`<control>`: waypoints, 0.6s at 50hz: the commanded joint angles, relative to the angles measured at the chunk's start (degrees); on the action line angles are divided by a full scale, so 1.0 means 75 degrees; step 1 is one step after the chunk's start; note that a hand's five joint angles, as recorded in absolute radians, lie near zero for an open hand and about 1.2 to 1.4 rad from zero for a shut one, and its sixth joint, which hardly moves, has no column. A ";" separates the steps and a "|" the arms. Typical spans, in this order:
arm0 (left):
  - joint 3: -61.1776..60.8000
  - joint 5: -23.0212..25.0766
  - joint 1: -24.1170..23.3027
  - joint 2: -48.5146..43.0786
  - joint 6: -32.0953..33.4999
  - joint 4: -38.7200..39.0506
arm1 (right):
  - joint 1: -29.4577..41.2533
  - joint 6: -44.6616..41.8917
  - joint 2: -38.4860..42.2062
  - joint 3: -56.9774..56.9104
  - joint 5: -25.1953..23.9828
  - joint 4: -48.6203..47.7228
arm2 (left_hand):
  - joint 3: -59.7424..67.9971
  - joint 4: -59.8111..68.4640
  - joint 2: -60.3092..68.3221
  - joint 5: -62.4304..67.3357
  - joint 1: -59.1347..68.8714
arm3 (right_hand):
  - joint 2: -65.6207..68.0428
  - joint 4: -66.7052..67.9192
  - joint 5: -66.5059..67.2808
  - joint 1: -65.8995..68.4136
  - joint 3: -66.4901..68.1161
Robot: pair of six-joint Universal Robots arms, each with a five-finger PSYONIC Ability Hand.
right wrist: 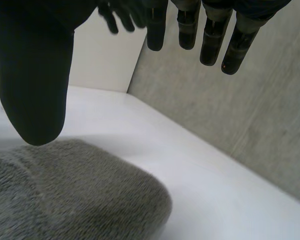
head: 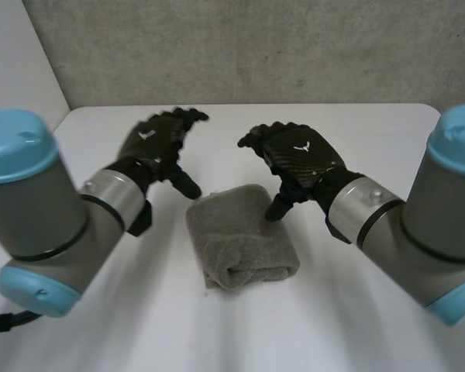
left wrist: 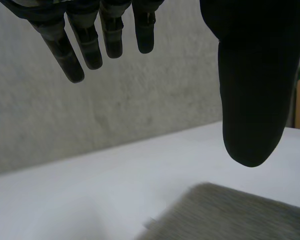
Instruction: Fold the towel.
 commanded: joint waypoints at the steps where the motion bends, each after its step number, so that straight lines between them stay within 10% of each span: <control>1: 0.0840 -0.1200 -0.0970 -0.1389 -0.0315 -0.0526 | -0.0302 0.0037 0.1203 -0.0954 -0.0400 0.1191 | 0.0361 0.0356 0.0360 0.0349 0.0361 | -0.0363 -0.0417 -0.0451 -0.0248 -0.0258; 9: 0.0970 -0.2363 -0.1229 -0.2293 -0.0257 -0.0526 | -0.0268 -0.0266 0.2317 -0.1436 -0.0529 0.1474 | 0.0272 0.0266 0.0270 0.0259 0.0272 | -0.0363 -0.0417 -0.0451 -0.0248 -0.0258; 30: 0.0490 -0.2457 -0.1534 -0.2763 0.1055 0.0107 | -0.0010 -0.2201 0.2906 -0.1472 0.0314 0.1392 | 0.0137 0.0131 0.0135 0.0125 0.0137 | -0.0363 -0.0417 -0.0451 -0.0248 -0.0258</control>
